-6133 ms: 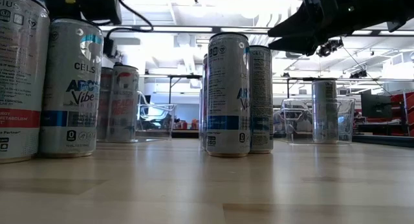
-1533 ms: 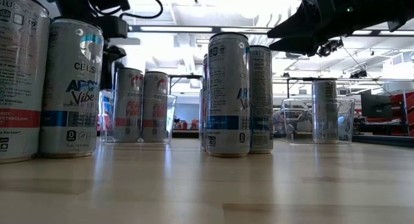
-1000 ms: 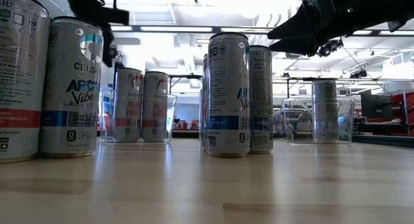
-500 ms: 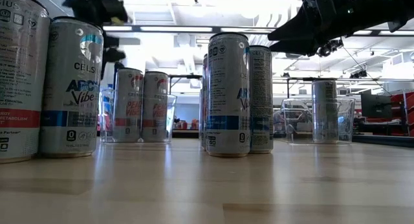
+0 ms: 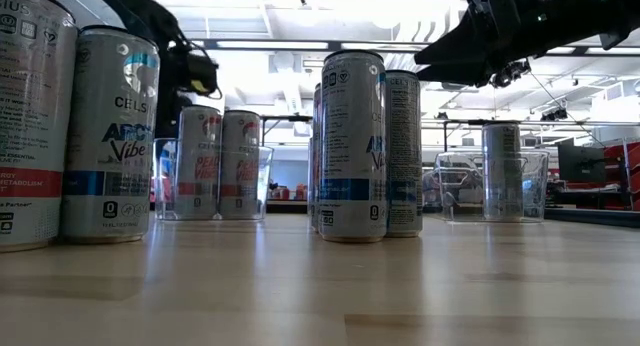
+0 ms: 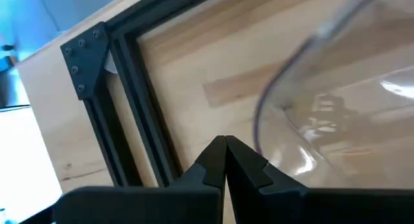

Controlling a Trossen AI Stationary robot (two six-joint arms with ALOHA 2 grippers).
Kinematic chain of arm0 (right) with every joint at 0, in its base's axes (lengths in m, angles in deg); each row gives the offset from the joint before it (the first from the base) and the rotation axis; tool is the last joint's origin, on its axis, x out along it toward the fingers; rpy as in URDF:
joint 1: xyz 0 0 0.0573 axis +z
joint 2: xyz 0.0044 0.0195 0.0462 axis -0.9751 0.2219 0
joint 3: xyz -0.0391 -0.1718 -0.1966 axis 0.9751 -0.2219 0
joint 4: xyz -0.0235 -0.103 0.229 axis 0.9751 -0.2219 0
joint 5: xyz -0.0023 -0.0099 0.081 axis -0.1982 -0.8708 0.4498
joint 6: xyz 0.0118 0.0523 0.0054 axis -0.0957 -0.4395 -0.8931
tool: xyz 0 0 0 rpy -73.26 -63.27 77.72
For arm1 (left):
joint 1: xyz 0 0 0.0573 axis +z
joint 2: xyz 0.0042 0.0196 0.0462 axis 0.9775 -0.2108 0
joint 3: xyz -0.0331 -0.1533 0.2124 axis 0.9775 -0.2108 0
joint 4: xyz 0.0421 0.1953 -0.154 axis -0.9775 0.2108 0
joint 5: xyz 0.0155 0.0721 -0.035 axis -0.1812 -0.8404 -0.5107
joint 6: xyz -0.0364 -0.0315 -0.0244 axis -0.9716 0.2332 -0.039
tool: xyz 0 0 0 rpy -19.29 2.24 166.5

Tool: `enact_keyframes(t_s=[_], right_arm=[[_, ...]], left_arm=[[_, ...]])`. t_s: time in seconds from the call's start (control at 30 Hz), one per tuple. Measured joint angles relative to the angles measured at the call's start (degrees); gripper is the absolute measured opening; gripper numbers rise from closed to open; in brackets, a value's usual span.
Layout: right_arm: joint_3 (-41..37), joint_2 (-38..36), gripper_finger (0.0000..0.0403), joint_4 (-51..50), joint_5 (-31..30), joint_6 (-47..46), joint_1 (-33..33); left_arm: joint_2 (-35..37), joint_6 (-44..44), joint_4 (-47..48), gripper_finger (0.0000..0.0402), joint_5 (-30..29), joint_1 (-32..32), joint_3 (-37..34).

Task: Sort soda cans
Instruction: Adjust the top left transparent bin on the table, then put the white-yellow soda can into the top right transparent bin

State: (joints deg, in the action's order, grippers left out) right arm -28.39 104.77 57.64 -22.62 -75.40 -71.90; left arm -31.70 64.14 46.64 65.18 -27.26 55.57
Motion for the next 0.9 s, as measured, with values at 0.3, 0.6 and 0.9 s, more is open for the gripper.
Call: enact_keyframes(t_s=[0.3,0.6,0.9], right_arm=[[0.0,0.0,0.0293,0.0,0.0,-0.1,0.0],[0.0,0.0,0.0293,0.0,0.0,-0.4,0.0],[0.0,0.0,0.0293,0.0,0.0,-1.4,0.0]], left_arm=[[-2.3,2.1,-11.1,0.0,1.1,-0.8,-0.1],[-3.8,5.3,-24.9,0.0,2.6,-3.4,-0.1],[-4.5,9.7,-30.3,0.0,-1.7,-4.3,0.0]])
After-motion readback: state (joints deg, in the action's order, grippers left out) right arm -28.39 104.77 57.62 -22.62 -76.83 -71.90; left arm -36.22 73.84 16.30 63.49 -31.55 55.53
